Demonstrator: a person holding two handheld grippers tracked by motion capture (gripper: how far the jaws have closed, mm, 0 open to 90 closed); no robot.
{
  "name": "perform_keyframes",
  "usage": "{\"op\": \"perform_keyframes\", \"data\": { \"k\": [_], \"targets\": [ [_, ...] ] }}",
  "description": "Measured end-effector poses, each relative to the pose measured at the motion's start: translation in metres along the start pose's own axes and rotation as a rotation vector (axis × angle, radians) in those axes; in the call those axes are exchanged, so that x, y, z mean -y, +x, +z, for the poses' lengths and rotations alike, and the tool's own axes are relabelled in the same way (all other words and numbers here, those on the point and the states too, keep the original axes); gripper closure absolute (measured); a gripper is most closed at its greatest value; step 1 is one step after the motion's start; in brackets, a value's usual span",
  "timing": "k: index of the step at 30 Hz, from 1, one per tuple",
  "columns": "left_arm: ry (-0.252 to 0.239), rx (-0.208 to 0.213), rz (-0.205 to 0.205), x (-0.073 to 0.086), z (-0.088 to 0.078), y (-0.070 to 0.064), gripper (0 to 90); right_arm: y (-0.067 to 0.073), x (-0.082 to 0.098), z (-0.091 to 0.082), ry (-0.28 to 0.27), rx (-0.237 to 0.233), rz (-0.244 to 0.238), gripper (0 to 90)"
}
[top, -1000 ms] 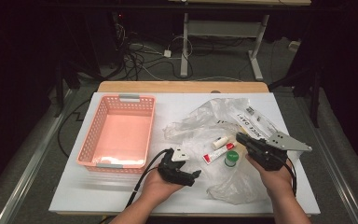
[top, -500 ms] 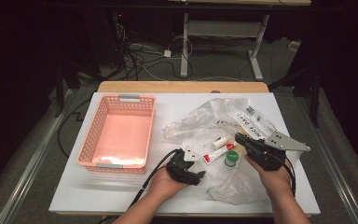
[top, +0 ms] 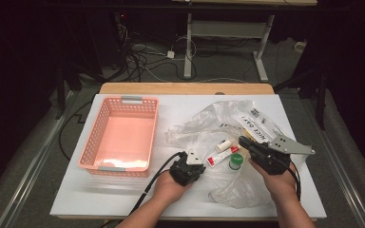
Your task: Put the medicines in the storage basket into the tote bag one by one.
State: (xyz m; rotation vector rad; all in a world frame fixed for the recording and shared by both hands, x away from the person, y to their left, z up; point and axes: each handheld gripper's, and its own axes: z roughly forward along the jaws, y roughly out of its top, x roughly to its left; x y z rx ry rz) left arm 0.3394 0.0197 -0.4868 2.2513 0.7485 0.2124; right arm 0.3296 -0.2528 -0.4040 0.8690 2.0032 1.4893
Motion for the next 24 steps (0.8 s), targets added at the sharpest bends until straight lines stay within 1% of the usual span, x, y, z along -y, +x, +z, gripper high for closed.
{"op": "perform_keyframes", "data": {
  "k": [1,4,6,8,10,12,13,15,18,21,24],
  "targets": [
    [-0.001,0.001,-0.001,0.0,0.0,0.0,88.0,0.0,0.0,0.0,0.0,0.0,-0.001,89.2],
    [-0.006,0.013,-0.016,0.0,0.0,0.002,88.4,0.0,0.001,-0.002,0.001,0.004,0.002,89.2],
    [-0.008,0.007,-0.006,0.001,-0.001,0.001,88.4,-0.001,0.001,-0.003,0.0,0.0,0.005,89.3],
    [-0.017,0.008,-0.012,0.002,-0.002,0.001,88.5,-0.001,0.001,-0.004,0.0,-0.004,0.003,89.4],
    [-0.056,0.012,-0.027,0.004,-0.006,0.003,88.5,-0.001,0.001,-0.005,-0.002,-0.005,-0.003,89.4],
    [-0.102,0.02,-0.041,0.006,-0.01,0.005,88.5,-0.002,0.0,-0.005,-0.006,-0.004,0.001,89.4],
    [-0.121,0.024,-0.043,0.007,-0.012,0.006,88.5,-0.002,0.0,-0.006,-0.01,0.0,0.009,89.4],
    [-0.157,0.031,-0.051,0.008,-0.016,0.006,88.5,-0.003,0.0,-0.007,-0.013,-0.004,0.004,89.4],
    [-0.211,0.019,-0.034,0.006,-0.024,0.003,88.5,-0.004,0.0,-0.009,-0.017,-0.002,0.009,89.4],
    [-0.255,0.009,-0.014,0.004,-0.033,0.0,88.5,-0.004,-0.001,-0.012,-0.026,0.003,0.009,89.4],
    [-0.299,0.006,-0.005,0.002,-0.042,-0.001,88.5,-0.004,-0.003,-0.014,-0.037,0.006,0.007,89.3]
  ]
}}
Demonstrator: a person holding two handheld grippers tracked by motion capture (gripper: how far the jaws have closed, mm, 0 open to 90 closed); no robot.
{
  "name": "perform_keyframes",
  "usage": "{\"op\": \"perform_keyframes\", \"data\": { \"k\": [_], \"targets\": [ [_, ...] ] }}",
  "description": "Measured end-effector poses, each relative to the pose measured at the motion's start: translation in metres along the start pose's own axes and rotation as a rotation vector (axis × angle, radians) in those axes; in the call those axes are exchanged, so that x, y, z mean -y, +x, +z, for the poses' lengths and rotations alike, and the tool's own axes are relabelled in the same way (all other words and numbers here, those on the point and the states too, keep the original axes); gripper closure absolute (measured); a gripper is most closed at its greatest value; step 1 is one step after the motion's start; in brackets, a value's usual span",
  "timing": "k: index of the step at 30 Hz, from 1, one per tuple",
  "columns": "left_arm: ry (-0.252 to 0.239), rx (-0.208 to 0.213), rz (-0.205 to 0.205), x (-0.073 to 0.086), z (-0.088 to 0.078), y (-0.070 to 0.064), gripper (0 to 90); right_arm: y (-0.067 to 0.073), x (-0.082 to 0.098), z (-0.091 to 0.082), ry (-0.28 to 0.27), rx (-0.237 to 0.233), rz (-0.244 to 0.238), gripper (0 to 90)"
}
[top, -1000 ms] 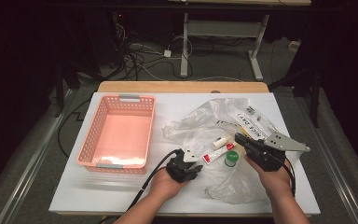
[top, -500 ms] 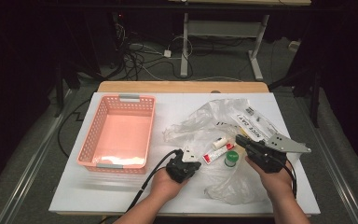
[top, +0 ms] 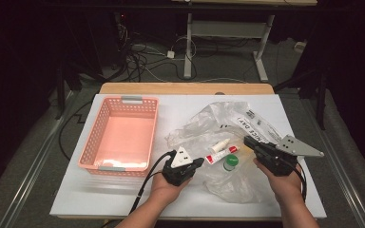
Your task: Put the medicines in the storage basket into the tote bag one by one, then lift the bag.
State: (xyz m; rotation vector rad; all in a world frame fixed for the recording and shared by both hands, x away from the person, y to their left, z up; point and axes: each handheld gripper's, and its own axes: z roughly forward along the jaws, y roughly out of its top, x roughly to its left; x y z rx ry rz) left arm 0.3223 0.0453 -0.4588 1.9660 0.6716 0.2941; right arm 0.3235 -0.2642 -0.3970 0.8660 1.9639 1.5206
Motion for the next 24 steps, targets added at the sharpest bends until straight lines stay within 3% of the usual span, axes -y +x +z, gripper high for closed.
{"op": "perform_keyframes", "data": {
  "k": [9,15,24],
  "targets": [
    [-0.116,-0.022,0.019,-0.012,-0.024,-0.001,88.5,0.002,-0.002,0.002,-0.009,0.003,0.001,89.4],
    [-0.193,-0.049,0.038,-0.03,-0.039,0.002,88.5,0.007,-0.007,0.005,-0.032,-0.001,0.004,89.5],
    [-0.259,-0.071,0.072,-0.056,-0.044,0.007,88.5,0.013,-0.024,0.012,-0.07,0.014,-0.009,89.6]
  ]
}}
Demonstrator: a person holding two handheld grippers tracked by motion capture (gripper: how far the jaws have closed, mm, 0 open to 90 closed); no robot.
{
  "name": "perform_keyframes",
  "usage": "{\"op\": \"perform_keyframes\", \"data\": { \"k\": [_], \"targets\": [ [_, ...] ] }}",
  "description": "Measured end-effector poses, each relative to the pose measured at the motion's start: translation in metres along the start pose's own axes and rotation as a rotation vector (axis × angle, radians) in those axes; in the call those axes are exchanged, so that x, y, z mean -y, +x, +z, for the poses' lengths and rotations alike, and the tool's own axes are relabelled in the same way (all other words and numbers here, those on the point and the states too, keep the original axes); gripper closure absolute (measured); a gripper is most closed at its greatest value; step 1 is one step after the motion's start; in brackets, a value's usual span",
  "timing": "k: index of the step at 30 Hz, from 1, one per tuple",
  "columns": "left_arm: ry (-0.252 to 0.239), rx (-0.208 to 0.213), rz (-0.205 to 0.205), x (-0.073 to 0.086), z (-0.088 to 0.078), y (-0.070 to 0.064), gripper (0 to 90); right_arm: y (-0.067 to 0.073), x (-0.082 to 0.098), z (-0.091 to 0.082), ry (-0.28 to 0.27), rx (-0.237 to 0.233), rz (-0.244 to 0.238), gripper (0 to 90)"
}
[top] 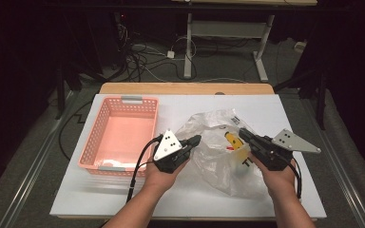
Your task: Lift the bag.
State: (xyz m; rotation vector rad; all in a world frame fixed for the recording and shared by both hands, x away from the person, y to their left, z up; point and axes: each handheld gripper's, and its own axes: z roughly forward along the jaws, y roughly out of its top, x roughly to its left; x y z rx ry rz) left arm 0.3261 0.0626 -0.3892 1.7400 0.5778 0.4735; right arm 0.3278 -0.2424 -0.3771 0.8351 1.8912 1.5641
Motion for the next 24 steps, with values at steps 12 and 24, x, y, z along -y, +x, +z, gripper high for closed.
{"op": "perform_keyframes", "data": {
  "k": [12,24],
  "targets": [
    [-0.08,-0.039,0.048,-0.048,0.001,0.012,88.5,-0.004,-0.029,0.012,-0.067,0.019,-0.022,89.7],
    [-0.181,-0.063,0.122,-0.113,-0.001,0.015,88.5,-0.007,-0.055,0.016,-0.11,0.03,-0.029,89.8]
  ]
}}
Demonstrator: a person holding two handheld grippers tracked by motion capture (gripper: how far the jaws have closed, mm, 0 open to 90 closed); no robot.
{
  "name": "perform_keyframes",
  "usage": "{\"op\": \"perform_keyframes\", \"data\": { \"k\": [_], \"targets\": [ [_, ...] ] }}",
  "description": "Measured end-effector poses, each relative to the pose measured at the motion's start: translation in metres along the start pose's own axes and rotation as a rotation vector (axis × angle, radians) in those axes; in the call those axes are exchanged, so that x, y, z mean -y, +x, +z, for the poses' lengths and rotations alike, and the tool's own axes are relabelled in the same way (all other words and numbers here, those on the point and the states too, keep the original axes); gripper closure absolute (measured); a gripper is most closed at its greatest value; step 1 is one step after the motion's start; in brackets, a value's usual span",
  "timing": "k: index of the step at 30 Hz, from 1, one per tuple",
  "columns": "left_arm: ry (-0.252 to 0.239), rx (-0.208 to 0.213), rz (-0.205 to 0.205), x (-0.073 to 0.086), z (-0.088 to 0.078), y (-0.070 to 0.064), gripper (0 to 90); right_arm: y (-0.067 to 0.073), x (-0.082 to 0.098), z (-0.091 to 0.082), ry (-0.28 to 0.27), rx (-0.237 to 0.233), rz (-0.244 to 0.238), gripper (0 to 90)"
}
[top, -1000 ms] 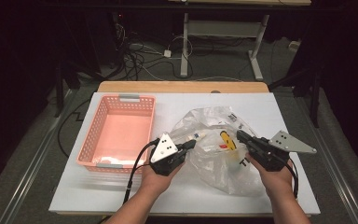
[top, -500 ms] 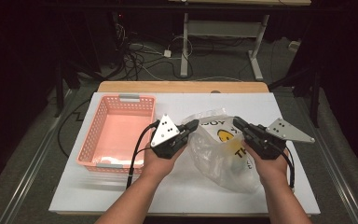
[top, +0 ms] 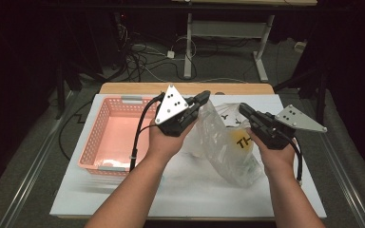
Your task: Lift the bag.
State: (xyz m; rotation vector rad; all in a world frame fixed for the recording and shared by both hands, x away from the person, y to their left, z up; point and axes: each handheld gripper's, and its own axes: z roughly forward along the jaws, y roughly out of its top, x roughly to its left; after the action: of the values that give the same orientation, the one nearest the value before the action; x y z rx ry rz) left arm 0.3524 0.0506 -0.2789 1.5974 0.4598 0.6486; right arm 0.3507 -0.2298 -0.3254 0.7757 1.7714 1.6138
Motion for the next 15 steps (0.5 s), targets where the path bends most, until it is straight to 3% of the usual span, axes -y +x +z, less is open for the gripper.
{"op": "perform_keyframes", "data": {
  "k": [3,6,10,12,15],
  "targets": [
    [-0.017,0.001,0.006,-0.015,0.002,0.001,88.6,0.001,-0.003,0.003,0.0,-0.002,0.002,89.7],
    [-0.001,0.003,0.009,-0.019,0.005,0.001,88.6,0.0,-0.005,0.005,-0.005,-0.002,0.009,89.8],
    [0.04,-0.001,-0.017,-0.007,0.008,0.002,88.5,-0.003,-0.007,0.006,-0.005,0.011,0.013,90.0],
    [0.075,-0.003,-0.04,0.004,0.007,0.003,88.4,-0.005,-0.008,0.006,-0.009,0.022,0.032,89.9],
    [0.113,-0.001,-0.073,0.024,0.003,0.0,87.7,-0.01,-0.008,0.006,0.002,0.035,0.021,90.0]
  ]
}}
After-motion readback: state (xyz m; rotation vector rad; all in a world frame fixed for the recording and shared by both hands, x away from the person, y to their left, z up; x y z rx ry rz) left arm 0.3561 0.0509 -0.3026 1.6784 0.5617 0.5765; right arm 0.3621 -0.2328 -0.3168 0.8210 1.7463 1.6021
